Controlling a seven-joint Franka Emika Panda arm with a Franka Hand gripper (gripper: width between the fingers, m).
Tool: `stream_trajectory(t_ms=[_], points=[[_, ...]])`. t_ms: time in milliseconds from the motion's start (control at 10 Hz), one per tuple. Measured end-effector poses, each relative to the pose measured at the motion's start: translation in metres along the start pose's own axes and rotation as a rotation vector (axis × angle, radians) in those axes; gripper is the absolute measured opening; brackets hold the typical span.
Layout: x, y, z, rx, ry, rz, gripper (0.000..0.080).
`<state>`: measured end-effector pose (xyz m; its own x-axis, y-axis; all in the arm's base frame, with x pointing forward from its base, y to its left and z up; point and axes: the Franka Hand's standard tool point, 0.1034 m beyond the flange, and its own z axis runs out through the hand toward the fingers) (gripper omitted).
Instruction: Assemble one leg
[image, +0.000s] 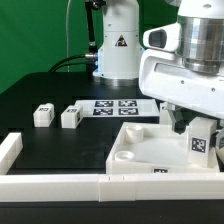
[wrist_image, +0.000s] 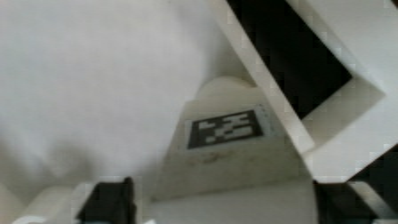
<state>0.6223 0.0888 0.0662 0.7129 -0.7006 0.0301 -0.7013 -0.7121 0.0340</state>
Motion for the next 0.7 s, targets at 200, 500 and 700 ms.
stream_trajectory(t_ms=[200, 500, 700], points=[[-0.0001, 0.0001, 0.0003, 0.0, 0.0, 0.0, 0.064], [-0.0002, 0.0002, 0.0007, -0.001, -0.001, 0.0, 0.0649], [-0.0002, 0.0003, 0.0009, -0.001, -0.001, 0.0, 0.0649]])
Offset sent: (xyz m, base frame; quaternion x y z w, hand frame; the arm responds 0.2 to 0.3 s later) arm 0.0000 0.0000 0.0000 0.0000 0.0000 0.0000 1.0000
